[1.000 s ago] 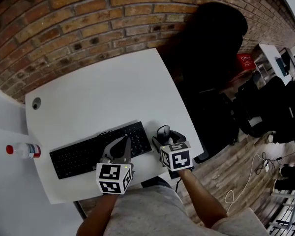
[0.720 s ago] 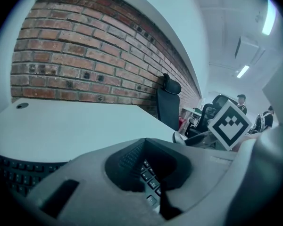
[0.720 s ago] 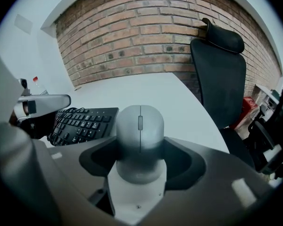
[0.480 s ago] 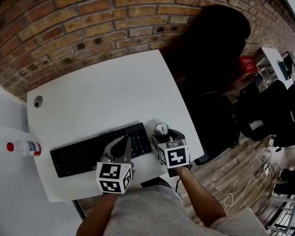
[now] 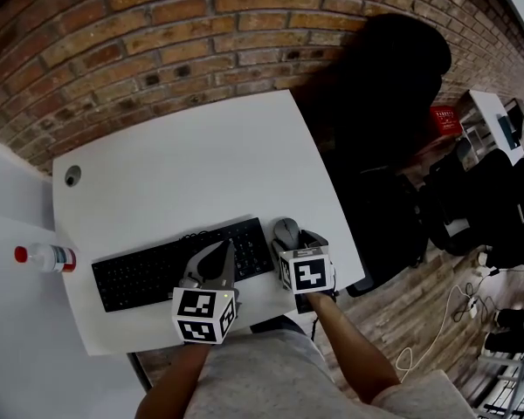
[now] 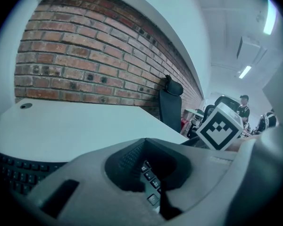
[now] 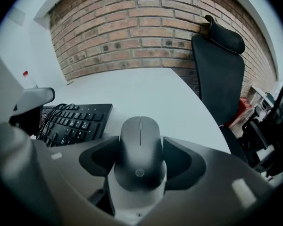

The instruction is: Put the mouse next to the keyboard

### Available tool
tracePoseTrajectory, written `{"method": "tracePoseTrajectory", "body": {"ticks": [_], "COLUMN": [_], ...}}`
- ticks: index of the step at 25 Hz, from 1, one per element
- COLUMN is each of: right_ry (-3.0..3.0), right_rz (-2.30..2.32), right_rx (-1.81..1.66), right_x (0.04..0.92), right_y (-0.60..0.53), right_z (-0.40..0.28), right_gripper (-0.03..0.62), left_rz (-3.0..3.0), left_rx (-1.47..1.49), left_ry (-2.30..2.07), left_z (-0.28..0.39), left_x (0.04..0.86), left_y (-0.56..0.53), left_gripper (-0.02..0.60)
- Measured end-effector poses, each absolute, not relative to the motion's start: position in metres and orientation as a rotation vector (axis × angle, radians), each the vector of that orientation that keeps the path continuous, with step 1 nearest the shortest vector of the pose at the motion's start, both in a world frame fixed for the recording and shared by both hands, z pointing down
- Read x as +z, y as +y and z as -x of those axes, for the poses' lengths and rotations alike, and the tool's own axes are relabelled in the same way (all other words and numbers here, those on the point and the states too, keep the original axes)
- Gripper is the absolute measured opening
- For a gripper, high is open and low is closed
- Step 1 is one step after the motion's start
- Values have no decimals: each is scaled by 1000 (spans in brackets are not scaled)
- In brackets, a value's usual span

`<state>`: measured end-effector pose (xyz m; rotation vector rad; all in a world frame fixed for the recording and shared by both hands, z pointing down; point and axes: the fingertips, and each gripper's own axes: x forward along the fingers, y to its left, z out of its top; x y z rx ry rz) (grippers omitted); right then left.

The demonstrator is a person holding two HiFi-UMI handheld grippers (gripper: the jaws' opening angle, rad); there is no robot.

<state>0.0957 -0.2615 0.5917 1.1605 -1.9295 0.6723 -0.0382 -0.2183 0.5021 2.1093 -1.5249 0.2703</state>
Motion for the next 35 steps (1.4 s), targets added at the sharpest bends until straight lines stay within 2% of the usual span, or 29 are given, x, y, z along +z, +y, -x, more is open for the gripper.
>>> {"method": "tracePoseTrajectory", "body": {"ticks": [15,24,30,35], "right_ry": [-2014,-2216,-2376,-2520], "right_rz": [-1172,-1130,-1052,-1004], "right_rx": [639,527,429,375], "right_x": [569,510,463,425], "right_y": [-264,-257,-252,-242], "right_z": [-87,-43,7,45], "right_gripper": [302,199,158,66], "left_rz": [-2115,-2102,-2069,-2031], "left_rx": [258,236,182,147], "left_ry": [-1561,-1666,-1772,-1860], "left_z": [57,92,131,162], "left_x": [489,460,433,412], "left_y": [-213,-202,-196,-186], "left_gripper": [-8,-8,-8,-8]}}
